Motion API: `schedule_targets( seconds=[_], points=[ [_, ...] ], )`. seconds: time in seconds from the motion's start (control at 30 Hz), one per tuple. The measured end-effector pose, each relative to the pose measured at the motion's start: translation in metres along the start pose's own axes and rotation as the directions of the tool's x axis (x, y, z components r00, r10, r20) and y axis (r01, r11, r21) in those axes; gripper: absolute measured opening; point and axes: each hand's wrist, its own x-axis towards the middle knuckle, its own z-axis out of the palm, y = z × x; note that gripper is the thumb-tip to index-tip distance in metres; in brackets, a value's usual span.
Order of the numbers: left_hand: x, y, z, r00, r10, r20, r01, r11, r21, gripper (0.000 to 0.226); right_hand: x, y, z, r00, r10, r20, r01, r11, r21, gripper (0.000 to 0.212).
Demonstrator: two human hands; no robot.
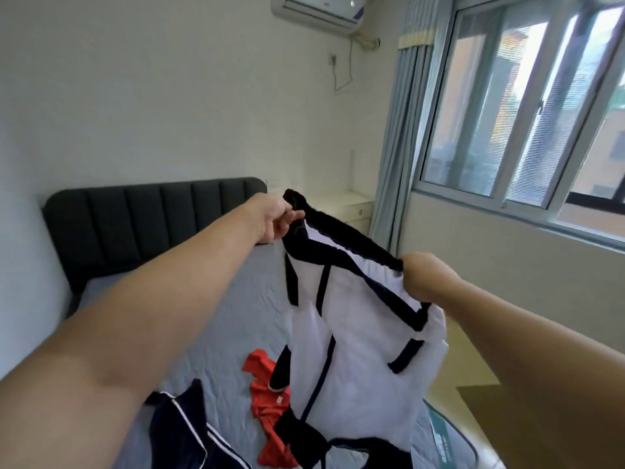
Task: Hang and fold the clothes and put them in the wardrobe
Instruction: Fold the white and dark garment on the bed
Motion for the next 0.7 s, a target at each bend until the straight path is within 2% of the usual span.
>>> schedule_targets(
  seconds=[0.07,0.13,0.2,0.27,0.37,0.43,0.47,0.5,0.53,0.57,0.6,0.63,0.7],
  points=[
    [0.002,-0.002,-0.004,0.994,0.076,-0.076,-0.055,0.969,0.242,0.026,0.002,0.014,-0.013,0.996,0.051,-0.069,-0.054,0.997,-0.047,0.026],
    [0.008,-0.004,-0.002,0.968,0.225,-0.106,-0.162,0.892,0.421,0.022,0.004,0.026,-0.020,0.979,0.114,-0.172,-0.125,0.991,-0.056,0.022],
    [0.011,-0.002,0.005,0.926,0.372,-0.069,-0.276,0.787,0.552,0.014,0.003,0.034,-0.023,0.954,0.194,-0.228,-0.202,0.979,-0.012,0.019],
    [0.010,0.001,0.013,0.894,0.448,-0.024,-0.343,0.718,0.605,0.011,0.004,0.039,-0.023,0.946,0.261,-0.191,-0.259,0.965,0.034,0.017],
    [0.007,0.003,0.025,0.891,0.453,-0.006,-0.386,0.765,0.516,0.020,0.000,0.034,-0.025,0.982,0.189,-0.011,-0.189,0.982,-0.014,0.011],
    [0.002,0.005,0.037,0.899,0.431,0.077,-0.422,0.808,0.412,0.022,0.000,0.025,-0.027,0.986,0.056,0.158,-0.045,0.996,-0.074,0.026],
    [-0.001,0.006,0.044,0.894,0.428,0.129,-0.445,0.820,0.360,0.023,0.004,0.020,-0.028,0.980,-0.024,0.198,0.018,0.999,0.032,0.046],
    [-0.004,0.008,0.052,0.883,0.431,0.185,-0.468,0.832,0.297,0.022,0.006,0.014,-0.033,0.976,-0.107,0.192,0.054,0.964,0.261,0.069],
    [-0.008,0.009,0.060,0.863,0.439,0.248,-0.492,0.842,0.222,0.021,0.007,0.006,-0.040,0.975,-0.187,0.120,0.106,0.866,0.489,0.088],
    [-0.011,0.010,0.068,0.838,0.450,0.308,-0.508,0.849,0.142,0.019,0.010,-0.003,-0.047,0.973,-0.231,-0.008,0.183,0.749,0.637,0.097],
    [-0.014,0.010,0.075,0.814,0.463,0.351,-0.514,0.855,0.064,0.016,0.013,-0.010,-0.054,0.960,-0.236,-0.150,0.272,0.661,0.699,0.097],
    [-0.016,0.010,0.082,0.799,0.475,0.368,-0.510,0.860,-0.002,0.015,0.017,-0.017,-0.060,0.931,-0.232,-0.281,0.364,0.620,0.695,0.093],
    [-0.019,0.008,0.092,0.805,0.485,0.343,-0.480,0.871,-0.105,0.016,0.020,-0.026,-0.069,0.855,-0.230,-0.464,0.491,0.646,0.585,0.077]
  ],
)
